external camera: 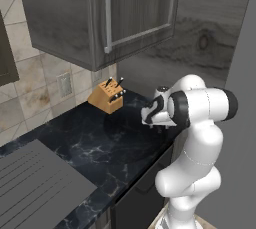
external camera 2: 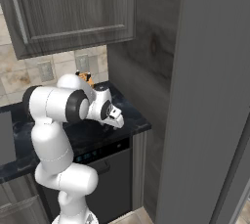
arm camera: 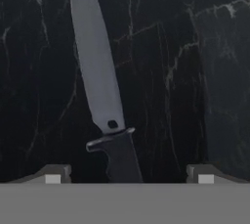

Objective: Retrieve the butter from the fridge and place it on a plate on the dining table. Then retrieve the butter knife by the fridge and place it near the plate.

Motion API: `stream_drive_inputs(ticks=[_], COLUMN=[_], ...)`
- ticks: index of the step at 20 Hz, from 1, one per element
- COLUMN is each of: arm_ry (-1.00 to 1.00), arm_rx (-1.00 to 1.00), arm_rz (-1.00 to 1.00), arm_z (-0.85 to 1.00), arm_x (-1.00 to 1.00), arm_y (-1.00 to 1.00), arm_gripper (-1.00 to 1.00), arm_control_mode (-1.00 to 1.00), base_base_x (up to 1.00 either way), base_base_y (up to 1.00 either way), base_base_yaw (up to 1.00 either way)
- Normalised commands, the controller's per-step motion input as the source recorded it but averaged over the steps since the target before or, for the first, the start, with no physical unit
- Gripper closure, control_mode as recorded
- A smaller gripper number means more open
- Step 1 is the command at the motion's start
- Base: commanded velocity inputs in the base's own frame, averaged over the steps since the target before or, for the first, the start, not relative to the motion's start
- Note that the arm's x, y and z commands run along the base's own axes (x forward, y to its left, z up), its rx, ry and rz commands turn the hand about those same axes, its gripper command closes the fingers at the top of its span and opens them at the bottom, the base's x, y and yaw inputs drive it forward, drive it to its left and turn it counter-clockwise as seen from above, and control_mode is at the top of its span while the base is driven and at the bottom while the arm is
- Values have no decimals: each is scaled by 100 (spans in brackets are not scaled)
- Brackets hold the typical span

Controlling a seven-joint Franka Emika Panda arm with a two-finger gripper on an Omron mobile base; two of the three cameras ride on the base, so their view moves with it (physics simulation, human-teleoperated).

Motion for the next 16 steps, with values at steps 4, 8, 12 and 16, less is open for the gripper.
stream_drive_inputs(ticks=[4, 8, 12, 16], arm_ry=[0, 2, 2, 6], arm_rx=[4, 3, 0, -2], arm_rz=[0, 1, 0, 4], arm_z=[-32, -34, -16, -4], arm_x=[0, 0, 0, 2], arm_y=[0, 2, 13, 28], arm_gripper=[100, 100, 100, 100], arm_control_mode=[-100, -100, -100, -100], base_base_x=[0, 0, 0, 0], base_base_y=[0, 0, 0, 0], base_base_yaw=[0, 0, 0, 0])
